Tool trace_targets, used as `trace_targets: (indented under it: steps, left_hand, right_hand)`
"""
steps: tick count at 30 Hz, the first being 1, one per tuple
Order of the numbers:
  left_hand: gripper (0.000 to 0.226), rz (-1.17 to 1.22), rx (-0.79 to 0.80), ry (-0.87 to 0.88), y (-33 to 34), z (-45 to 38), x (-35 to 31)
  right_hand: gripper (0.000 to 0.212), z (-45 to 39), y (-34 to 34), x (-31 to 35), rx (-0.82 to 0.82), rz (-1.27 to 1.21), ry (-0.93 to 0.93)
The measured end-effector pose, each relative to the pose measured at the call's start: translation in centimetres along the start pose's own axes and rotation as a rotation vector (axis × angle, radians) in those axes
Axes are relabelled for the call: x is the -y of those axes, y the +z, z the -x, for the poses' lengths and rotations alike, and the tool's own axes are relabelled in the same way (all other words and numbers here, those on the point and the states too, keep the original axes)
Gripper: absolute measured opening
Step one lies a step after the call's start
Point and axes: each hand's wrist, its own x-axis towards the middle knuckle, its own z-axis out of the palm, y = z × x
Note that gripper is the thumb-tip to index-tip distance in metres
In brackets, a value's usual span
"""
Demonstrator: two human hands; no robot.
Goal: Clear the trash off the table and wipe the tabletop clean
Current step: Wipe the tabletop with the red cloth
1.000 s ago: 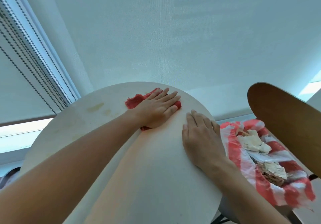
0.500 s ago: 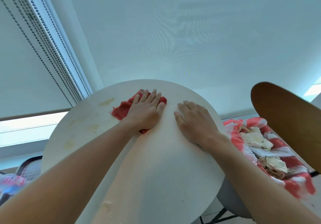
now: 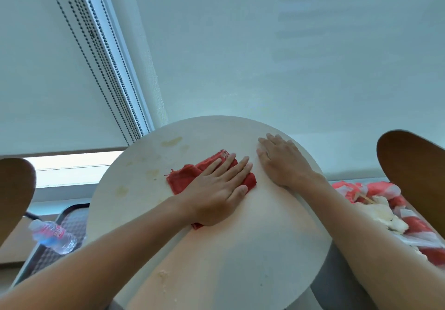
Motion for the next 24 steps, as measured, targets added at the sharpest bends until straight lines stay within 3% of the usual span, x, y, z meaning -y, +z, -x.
trace_targets:
  steps: [12,18,24]
  left_hand:
    - [0.059,0.001,0.003,-0.086,-0.1,-11.0,3.1]
    - [0.059,-0.021,-0.010,-0.117,-0.3,-15.8,5.7]
    - [0.060,0.019,0.001,-0.237,-0.9,-18.0,8.0]
  right_hand:
    - [0.047,-1.9,1.3,-1.7,-0.079,-0.068,-0.017]
    - [0.051,-2.0,2.1,-1.6,-0.101,0.033,-0.028]
    - [0.050,-1.8,2.0,-1.6,-0.116,0.007,-0.030]
